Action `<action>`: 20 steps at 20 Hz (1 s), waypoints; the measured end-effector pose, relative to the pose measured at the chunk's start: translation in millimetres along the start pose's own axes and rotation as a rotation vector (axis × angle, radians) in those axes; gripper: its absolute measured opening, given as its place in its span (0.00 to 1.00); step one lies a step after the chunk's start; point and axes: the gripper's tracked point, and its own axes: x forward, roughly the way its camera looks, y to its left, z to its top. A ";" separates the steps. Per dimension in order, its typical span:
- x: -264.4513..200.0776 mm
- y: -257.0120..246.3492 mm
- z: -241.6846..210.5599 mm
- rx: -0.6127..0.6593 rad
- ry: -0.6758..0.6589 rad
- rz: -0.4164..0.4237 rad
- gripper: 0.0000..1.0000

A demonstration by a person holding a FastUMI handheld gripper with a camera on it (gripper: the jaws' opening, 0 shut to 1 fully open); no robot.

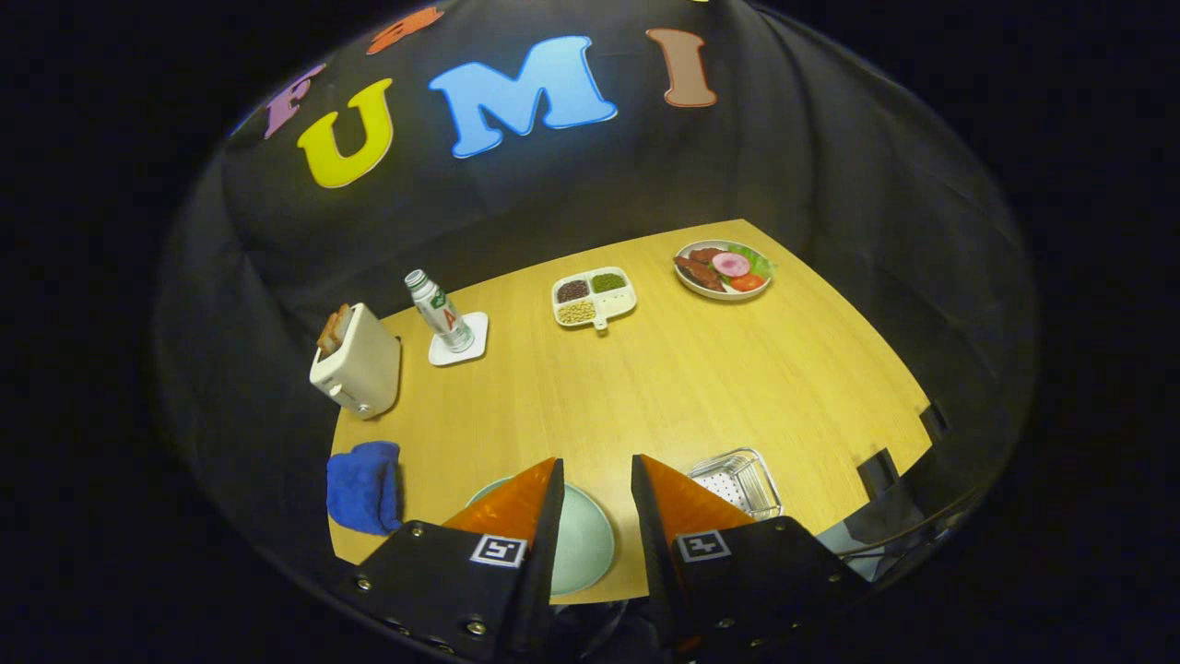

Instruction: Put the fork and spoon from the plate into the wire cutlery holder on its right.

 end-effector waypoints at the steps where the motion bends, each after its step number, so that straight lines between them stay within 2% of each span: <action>1: 2.0 11.1 -5.3 -0.012 0.004 0.013 0.45; 6: 13.8 62.4 -38.3 -0.084 0.070 0.096 0.45; 11: 29.2 90.3 -73.4 -0.111 0.162 0.138 0.45; 16: 57.3 104.4 -128.0 -0.048 0.351 0.162 0.45; 20: 76.0 104.9 -172.1 0.007 0.487 0.148 0.45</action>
